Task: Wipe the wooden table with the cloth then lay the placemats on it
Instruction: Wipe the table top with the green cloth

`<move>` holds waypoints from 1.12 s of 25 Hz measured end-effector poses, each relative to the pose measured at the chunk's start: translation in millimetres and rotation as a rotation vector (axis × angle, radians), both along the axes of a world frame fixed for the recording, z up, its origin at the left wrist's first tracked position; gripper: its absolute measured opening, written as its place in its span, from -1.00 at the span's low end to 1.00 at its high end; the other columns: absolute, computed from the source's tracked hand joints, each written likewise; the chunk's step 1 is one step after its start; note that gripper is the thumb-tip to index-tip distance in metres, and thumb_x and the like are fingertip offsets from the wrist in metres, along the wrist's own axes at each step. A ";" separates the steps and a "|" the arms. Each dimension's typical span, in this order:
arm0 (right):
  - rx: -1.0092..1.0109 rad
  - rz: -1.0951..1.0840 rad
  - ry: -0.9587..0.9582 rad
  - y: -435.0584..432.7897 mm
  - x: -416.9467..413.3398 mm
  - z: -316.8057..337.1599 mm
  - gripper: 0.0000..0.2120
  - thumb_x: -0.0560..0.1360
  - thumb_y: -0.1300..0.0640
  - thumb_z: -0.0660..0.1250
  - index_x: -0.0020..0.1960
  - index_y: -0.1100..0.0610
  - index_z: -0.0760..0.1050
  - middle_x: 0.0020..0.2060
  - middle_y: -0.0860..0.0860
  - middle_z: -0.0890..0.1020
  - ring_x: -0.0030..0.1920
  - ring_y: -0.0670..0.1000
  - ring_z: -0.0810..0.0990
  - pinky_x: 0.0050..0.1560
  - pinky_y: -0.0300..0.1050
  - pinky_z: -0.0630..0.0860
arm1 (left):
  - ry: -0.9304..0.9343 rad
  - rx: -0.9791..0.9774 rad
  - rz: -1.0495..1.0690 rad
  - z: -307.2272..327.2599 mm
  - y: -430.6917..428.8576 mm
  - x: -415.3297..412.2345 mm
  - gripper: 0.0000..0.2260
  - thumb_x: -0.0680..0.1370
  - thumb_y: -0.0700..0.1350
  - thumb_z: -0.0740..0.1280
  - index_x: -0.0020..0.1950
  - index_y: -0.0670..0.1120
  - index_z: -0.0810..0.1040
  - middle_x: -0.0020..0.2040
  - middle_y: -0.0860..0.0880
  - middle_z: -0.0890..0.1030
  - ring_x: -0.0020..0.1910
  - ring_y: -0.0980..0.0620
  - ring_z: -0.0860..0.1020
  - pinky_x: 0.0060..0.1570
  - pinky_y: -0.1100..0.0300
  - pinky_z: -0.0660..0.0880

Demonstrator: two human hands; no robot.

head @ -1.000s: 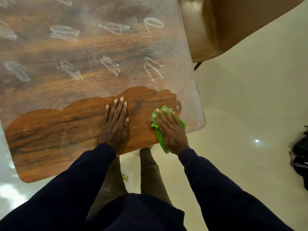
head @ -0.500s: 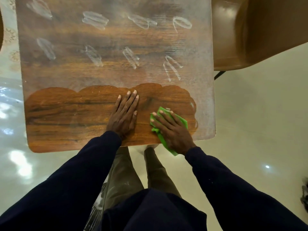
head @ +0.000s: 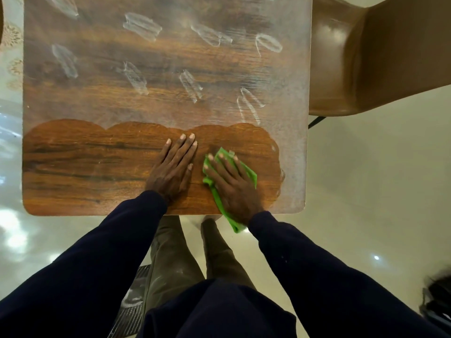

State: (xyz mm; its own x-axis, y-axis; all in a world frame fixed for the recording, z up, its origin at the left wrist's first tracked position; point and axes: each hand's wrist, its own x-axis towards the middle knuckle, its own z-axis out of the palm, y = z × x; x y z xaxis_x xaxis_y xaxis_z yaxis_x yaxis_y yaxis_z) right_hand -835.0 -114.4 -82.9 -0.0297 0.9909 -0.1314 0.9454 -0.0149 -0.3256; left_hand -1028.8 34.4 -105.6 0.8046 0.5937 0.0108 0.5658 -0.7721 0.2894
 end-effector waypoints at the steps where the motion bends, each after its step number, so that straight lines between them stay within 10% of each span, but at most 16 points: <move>1: 0.005 0.066 0.000 -15.9 12.0 0.5 -0.49 0.78 -0.10 0.06 0.68 0.05 0.22 0.68 0.08 0.21 0.70 0.16 0.10 0.68 0.29 0.02 | 0.001 -0.006 0.002 -0.4 0.7 1.0 -0.48 0.73 -0.06 0.06 0.69 -0.20 0.16 0.70 -0.18 0.15 0.69 -0.14 0.11 0.66 -0.17 0.04; 9: 0.086 -0.539 -0.063 64.1 42.6 -3.6 -0.48 0.73 0.04 0.01 0.67 0.12 0.21 0.68 0.14 0.20 0.69 0.21 0.10 0.67 0.31 0.05 | 0.026 -0.031 0.003 -2.9 1.7 -0.9 -0.47 0.73 -0.04 0.06 0.69 -0.19 0.16 0.70 -0.17 0.14 0.69 -0.14 0.10 0.67 -0.15 0.00; 16: 0.043 0.033 -0.016 -36.5 26.7 0.4 -0.50 0.77 -0.05 0.11 0.66 0.09 0.27 0.67 0.11 0.25 0.69 0.17 0.14 0.65 0.33 0.10 | 0.022 -0.050 0.002 1.8 1.4 0.6 -0.47 0.74 -0.04 0.05 0.69 -0.18 0.15 0.71 -0.16 0.13 0.70 -0.13 0.10 0.67 -0.15 0.00; 23: 0.050 -0.649 -0.089 34.4 67.1 4.7 -0.47 0.74 0.06 -0.02 0.69 0.14 0.18 0.69 0.13 0.17 0.70 0.20 0.06 0.68 0.30 0.02 | 0.006 -0.045 -0.008 -2.5 1.2 -3.1 -0.48 0.74 -0.04 0.04 0.69 -0.19 0.15 0.71 -0.17 0.13 0.69 -0.15 0.10 0.67 -0.17 0.02; 28: 0.031 -0.355 -0.036 12.5 2.2 1.1 -0.47 0.74 0.03 0.14 0.68 0.11 0.21 0.69 0.12 0.17 0.71 0.19 0.05 0.68 0.30 0.00 | -0.024 -0.043 -0.028 -5.0 1.8 -2.7 -0.48 0.75 -0.04 0.02 0.69 -0.20 0.15 0.70 -0.19 0.14 0.69 -0.16 0.11 0.66 -0.19 0.03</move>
State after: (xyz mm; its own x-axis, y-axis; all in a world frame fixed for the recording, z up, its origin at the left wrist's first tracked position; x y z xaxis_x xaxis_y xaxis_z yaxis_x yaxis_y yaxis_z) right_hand -832.8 -101.9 -81.8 0.3216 0.9421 -0.0955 0.8940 -0.3353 -0.2973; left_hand -1031.5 36.2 -110.6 0.8208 0.5712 0.0047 0.5367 -0.7740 0.3360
